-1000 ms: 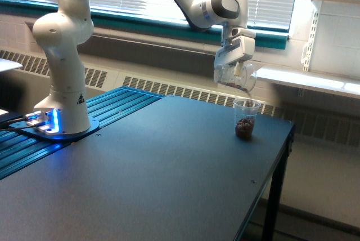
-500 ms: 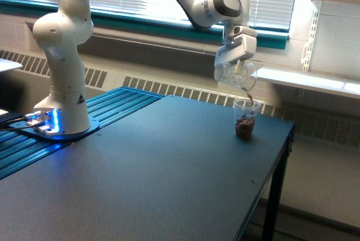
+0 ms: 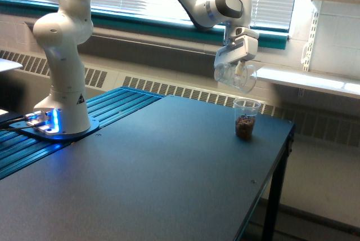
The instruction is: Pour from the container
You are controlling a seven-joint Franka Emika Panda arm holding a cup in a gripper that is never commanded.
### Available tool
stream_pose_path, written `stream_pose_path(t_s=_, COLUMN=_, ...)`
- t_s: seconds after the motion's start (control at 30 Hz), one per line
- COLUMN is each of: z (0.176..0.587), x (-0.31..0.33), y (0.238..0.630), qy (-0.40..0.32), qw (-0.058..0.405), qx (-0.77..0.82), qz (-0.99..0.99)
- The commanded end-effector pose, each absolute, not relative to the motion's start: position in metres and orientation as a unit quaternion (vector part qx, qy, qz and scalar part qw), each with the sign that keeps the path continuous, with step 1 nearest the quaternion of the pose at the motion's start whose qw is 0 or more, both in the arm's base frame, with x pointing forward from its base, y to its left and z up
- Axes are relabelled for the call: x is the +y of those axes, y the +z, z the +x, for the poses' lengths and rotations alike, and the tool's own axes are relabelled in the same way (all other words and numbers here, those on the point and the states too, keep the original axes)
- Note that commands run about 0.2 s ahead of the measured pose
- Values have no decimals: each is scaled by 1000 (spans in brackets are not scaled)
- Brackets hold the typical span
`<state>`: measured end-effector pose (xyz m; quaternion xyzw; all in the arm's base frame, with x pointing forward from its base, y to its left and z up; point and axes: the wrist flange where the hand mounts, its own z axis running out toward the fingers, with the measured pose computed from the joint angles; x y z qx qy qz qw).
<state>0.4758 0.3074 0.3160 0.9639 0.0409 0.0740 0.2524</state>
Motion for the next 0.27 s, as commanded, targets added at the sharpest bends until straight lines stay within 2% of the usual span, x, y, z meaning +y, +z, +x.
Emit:
stream_pose_path(t_s=0.03, z=475, x=310, y=314, qy=68, qw=249, qx=51, qz=965)
stream_pose_path(t_s=0.27, z=475, x=306, y=314, qy=68, qw=239, qx=46, qz=967)
